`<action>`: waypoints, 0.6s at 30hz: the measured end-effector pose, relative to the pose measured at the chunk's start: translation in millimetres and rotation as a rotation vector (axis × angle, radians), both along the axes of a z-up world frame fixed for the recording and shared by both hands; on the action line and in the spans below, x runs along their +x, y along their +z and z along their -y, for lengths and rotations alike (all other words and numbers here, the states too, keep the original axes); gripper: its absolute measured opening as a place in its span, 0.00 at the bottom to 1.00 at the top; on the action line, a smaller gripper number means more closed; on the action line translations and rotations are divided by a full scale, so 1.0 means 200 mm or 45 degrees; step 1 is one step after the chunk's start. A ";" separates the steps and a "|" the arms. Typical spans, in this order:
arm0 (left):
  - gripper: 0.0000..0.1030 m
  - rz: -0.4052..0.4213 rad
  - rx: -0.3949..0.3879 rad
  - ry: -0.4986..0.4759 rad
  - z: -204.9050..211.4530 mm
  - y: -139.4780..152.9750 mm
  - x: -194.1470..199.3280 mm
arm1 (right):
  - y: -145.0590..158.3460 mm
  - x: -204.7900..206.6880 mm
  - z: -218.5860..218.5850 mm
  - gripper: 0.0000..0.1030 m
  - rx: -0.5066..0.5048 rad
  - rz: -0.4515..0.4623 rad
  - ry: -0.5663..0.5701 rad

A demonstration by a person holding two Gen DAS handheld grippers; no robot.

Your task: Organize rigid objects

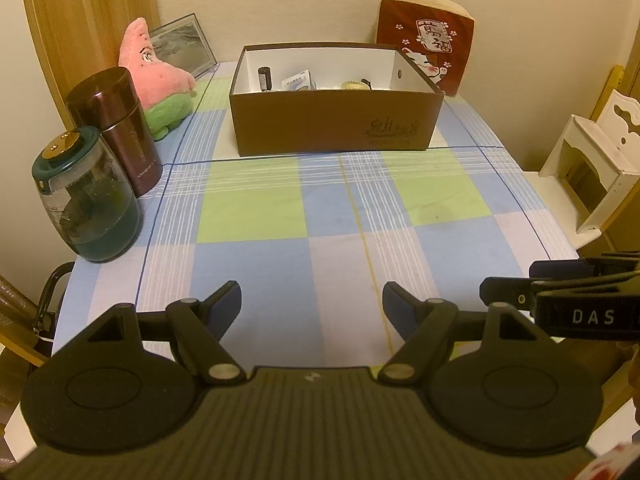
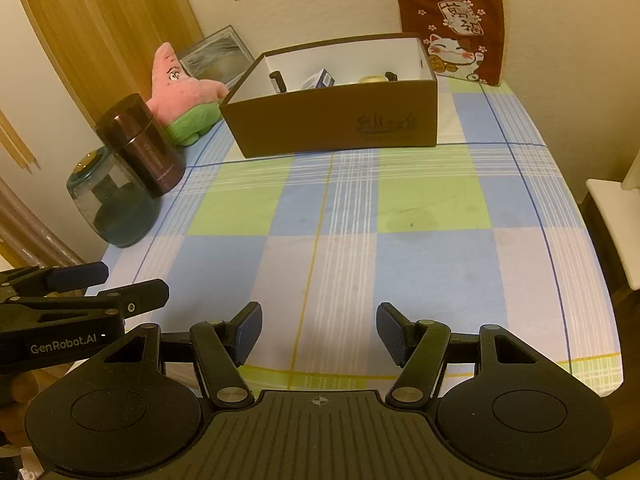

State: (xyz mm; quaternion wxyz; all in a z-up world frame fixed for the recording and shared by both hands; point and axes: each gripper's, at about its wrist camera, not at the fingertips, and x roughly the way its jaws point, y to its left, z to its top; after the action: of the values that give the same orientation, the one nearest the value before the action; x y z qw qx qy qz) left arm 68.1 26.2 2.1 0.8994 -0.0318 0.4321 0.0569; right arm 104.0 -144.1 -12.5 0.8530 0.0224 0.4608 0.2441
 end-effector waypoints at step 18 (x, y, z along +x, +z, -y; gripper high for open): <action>0.74 0.005 -0.001 0.005 -0.01 0.01 0.00 | 0.01 -0.01 -0.02 0.62 0.000 0.006 0.002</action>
State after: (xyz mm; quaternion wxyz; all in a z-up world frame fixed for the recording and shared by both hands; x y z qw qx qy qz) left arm 68.0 27.3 3.2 0.9001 -0.0333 0.4305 0.0585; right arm 102.2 -140.9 -11.2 0.8538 0.0214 0.4589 0.2450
